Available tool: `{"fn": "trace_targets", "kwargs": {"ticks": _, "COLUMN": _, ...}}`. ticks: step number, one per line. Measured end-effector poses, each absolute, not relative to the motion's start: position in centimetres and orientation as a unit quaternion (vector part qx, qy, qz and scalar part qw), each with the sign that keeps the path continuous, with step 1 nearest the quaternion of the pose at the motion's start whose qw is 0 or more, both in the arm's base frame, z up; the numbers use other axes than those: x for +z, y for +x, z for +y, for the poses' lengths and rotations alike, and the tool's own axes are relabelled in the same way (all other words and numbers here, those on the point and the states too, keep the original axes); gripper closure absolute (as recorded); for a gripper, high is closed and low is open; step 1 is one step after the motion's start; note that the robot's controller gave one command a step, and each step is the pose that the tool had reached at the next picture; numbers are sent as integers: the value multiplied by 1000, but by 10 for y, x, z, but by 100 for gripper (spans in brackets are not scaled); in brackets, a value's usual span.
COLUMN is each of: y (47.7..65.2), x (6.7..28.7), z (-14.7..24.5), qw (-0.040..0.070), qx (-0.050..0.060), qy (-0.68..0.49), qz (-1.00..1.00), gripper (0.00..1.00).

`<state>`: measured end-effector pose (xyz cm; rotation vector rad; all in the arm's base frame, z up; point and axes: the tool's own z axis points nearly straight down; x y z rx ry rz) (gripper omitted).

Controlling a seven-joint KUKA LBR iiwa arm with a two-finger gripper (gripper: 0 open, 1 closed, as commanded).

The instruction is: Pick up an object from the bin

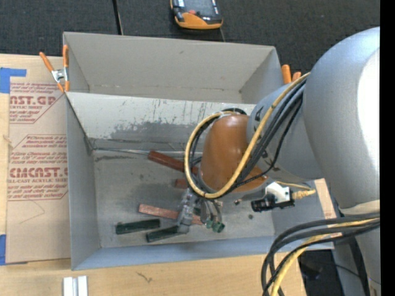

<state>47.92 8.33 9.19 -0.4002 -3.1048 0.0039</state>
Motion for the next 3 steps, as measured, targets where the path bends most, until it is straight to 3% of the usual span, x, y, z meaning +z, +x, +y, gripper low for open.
{"fn": "trace_targets", "kwargs": {"ticks": 2, "y": 481, "x": 138, "z": 84, "qw": 1, "qx": 0, "qy": -128, "qz": -992, "gripper": 100}}
{"fn": "trace_targets", "kwargs": {"ticks": 3, "y": 481, "x": 150, "z": 84, "qw": 0, "qx": 0, "qy": -128, "qz": -992, "gripper": 100}}
